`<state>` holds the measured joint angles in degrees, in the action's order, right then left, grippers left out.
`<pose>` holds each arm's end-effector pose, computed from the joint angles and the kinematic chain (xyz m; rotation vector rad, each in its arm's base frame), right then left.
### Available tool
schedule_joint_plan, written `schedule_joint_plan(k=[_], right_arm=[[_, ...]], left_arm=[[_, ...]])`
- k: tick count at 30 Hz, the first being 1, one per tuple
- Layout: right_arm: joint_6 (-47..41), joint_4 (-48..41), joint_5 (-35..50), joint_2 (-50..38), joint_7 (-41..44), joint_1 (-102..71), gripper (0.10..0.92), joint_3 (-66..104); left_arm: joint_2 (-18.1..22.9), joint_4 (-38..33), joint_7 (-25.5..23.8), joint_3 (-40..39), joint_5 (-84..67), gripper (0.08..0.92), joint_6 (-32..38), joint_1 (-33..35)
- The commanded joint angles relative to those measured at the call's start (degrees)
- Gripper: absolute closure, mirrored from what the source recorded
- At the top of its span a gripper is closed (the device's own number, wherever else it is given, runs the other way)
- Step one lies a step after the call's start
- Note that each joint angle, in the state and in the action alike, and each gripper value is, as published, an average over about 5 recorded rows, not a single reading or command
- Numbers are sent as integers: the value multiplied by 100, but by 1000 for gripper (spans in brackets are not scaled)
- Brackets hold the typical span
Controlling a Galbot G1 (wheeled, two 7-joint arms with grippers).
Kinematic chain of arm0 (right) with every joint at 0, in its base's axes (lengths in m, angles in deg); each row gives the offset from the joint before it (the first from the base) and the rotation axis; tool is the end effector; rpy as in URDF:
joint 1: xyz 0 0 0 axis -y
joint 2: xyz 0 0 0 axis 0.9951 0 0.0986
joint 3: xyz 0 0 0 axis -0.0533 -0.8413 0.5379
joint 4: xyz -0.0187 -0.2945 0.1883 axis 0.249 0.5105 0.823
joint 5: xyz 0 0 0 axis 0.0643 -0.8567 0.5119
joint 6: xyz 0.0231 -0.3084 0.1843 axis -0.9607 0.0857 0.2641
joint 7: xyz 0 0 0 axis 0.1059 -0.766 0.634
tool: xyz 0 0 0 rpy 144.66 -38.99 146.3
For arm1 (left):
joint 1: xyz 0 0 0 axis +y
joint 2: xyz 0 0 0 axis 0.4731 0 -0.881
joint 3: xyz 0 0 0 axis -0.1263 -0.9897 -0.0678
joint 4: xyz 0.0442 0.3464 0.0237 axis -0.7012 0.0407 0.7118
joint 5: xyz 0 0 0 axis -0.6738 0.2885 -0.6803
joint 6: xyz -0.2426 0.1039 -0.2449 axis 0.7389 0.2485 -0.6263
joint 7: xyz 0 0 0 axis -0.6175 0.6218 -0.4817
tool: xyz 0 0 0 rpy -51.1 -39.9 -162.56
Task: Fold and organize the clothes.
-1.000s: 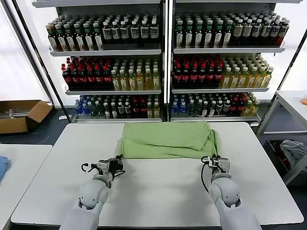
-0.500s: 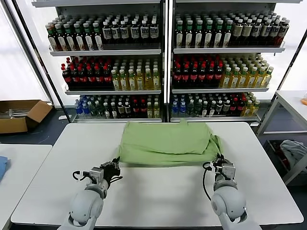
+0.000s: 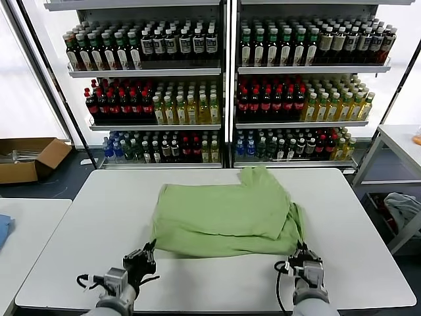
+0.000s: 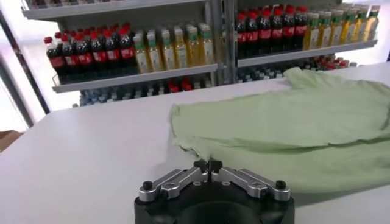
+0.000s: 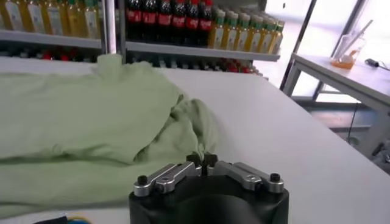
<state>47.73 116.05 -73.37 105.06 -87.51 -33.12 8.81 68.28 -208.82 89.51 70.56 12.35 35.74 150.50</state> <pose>0.1882 0.0052 -0.2817 -0.2816 -2.5944 0.2057 0.1713 0.0160 -0.2615 -0.1886 -2.6608 -0.1705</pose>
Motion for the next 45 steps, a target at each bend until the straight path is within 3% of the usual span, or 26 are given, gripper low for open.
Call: schedule_joint_plan(k=[1, 33, 40, 45], right_arm=[[5, 378, -101, -188, -18, -763, 897, -4], [16, 565, -161, -409, -59, -1198, 884, -102], [11, 1039, -64, -383, -56, -1260, 710, -21], [12, 1526, -52, -326, -26, -1168, 572, 197]], left_arm=[[161, -777, -8, -18, 460, 916, 91, 1432], [384, -821, 33, 247, 628, 916, 352, 1814], [517, -1394, -59, -149, 316, 881, 382, 1857], [524, -1879, -60, -61, 84, 740, 393, 1551]])
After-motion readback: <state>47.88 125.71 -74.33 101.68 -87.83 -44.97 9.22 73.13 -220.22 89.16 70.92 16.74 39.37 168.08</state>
